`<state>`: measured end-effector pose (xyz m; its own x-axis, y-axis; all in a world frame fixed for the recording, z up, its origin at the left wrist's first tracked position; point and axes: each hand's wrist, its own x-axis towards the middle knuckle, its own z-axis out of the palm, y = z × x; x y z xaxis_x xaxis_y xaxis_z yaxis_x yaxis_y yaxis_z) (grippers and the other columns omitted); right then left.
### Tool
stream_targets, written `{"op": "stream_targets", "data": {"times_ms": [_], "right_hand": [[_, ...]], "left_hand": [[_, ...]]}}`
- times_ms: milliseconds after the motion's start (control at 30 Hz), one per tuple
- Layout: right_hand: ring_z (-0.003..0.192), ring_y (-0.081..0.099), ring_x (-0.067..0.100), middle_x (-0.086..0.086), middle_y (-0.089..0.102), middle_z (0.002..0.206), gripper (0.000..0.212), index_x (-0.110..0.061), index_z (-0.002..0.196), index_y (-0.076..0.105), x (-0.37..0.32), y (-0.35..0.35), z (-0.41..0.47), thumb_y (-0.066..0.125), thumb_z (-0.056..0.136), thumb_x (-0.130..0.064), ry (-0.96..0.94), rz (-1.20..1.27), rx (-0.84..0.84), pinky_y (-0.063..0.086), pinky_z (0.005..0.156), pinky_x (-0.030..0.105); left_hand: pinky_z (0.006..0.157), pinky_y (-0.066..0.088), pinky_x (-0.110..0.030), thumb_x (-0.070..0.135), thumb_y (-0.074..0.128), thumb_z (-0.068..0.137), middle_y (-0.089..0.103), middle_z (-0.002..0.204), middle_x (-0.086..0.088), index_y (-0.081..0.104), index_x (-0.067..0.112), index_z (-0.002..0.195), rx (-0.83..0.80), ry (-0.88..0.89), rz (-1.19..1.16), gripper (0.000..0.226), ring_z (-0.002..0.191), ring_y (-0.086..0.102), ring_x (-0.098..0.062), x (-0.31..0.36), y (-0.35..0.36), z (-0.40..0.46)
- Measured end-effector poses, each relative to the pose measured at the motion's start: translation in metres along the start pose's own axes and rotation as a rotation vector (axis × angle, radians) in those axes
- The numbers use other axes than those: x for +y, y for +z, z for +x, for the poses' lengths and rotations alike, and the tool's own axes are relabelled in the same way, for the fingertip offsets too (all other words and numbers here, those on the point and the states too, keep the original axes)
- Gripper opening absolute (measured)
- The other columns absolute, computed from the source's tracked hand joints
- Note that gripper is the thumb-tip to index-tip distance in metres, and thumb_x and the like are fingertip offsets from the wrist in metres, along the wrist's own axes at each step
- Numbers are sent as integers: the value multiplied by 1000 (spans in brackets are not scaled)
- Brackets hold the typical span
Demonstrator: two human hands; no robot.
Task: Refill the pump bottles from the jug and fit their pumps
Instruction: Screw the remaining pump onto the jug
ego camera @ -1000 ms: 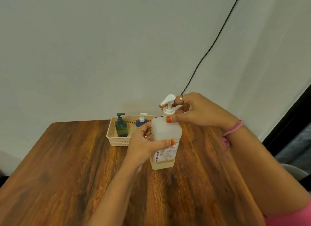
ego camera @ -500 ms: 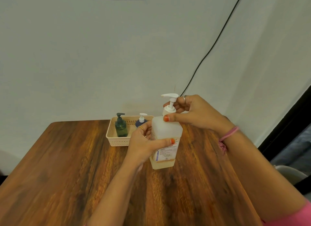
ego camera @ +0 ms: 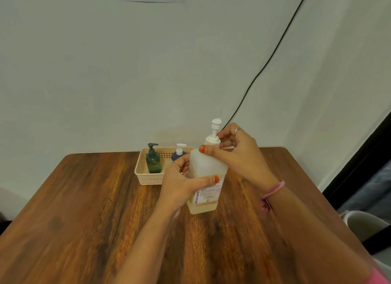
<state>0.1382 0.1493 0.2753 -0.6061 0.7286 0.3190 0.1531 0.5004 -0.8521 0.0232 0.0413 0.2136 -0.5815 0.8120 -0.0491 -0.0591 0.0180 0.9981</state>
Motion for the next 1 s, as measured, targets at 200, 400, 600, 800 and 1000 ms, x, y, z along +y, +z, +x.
{"op": "stream_targets", "data": {"times_ms": [200,400,600,800,1000], "right_hand": [[100,63,9,-12,58,123,59,-28,131,48,-5,-18,8,68,78,-46,38,-36,-392,55,87,33],[80,64,8,-7,68,92,45,-18,101,63,-3,-7,8,81,68,-42,1,-28,-112,54,71,21],[100,61,10,-13,61,118,58,-34,127,53,-5,-27,12,70,73,-44,54,48,-456,53,85,25],[81,64,4,-10,67,96,49,-21,106,62,-2,-11,11,82,65,-41,-4,-33,-161,54,73,23],[103,62,9,-15,59,124,59,-31,130,54,-6,-33,14,73,74,-37,19,44,-501,52,90,27]], "left_hand": [[82,60,-41,26,98,38,71,111,0,59,20,120,-6,-14,-1,91,102,69,-18,-3,-2,-2],[73,60,-31,9,92,52,72,108,-1,59,18,119,-15,0,-21,75,95,71,-13,2,-1,-4],[75,61,-33,17,92,48,71,109,1,59,20,119,-17,5,-17,78,98,70,-14,2,-2,-5],[78,60,-37,24,91,42,72,108,0,61,19,116,-23,37,-17,81,98,71,-15,6,-2,-5],[84,59,-42,28,92,39,70,113,1,59,20,119,-13,30,1,86,103,69,-16,5,-3,-4]]}}
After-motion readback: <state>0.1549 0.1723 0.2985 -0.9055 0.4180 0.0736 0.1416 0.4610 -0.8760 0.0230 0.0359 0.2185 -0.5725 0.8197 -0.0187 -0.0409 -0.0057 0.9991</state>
